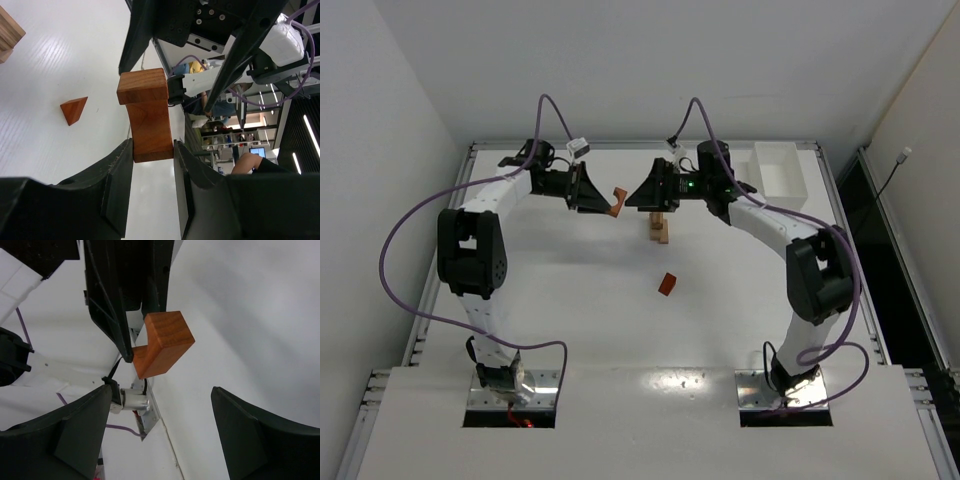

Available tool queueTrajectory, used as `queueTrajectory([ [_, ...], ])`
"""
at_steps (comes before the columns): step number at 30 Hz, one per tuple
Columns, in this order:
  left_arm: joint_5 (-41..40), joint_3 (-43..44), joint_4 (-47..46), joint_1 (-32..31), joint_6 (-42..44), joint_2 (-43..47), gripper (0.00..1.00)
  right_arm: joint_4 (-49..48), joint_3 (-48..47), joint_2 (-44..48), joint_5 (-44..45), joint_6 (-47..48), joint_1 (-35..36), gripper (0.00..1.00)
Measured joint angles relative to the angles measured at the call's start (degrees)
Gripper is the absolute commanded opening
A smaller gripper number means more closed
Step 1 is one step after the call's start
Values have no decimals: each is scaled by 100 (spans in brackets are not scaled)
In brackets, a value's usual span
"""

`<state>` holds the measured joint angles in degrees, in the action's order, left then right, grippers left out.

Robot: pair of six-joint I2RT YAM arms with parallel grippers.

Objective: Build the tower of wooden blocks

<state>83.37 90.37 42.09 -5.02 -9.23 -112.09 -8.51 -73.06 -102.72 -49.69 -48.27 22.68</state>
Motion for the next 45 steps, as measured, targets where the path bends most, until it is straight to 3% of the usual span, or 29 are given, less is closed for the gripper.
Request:
queueTrajectory([
  [9,0,2,155,26,109,2,0,28,-409,-466,26,-11,201,77],
  [14,2,2,219,26,155,24,0,39,-859,-627,48,-11,289,69],
  [18,57,2,262,26,170,101,0,0,-979,-675,127,2,369,55],
  [21,131,0,306,26,170,164,0,-33,-979,-708,190,31,420,25],
  [22,127,2,326,26,208,186,0,-50,-979,-721,212,-20,422,9],
  [23,111,2,321,28,260,195,0,-94,-979,-728,219,-63,420,3],
  [27,111,4,356,31,297,197,0,-146,-977,-732,214,-101,424,0],
  [28,116,4,356,31,299,197,2,-157,-977,-732,214,-101,426,0],
  [29,120,2,352,31,282,197,12,-166,-973,-732,214,-98,426,0],
  [30,116,4,337,31,258,197,31,-175,-962,-732,214,-92,426,0],
  [31,111,-2,297,31,229,197,36,-186,-953,-732,214,-85,420,0],
  [33,105,-66,90,31,66,197,46,-170,-922,-715,184,11,407,0],
  [40,-326,-1464,-1364,162,-1320,651,50,1086,-623,190,614,962,118,0],
  [42,-527,-1797,-1672,302,-1639,793,65,1663,-623,671,1012,1443,-142,0],
  [43,-619,-1873,-1742,396,-1674,855,78,1908,-623,905,1213,1687,-243,0],
  [45,-931,-1871,-1593,592,-1528,966,89,2455,-623,1386,1862,2286,-472,0],
])
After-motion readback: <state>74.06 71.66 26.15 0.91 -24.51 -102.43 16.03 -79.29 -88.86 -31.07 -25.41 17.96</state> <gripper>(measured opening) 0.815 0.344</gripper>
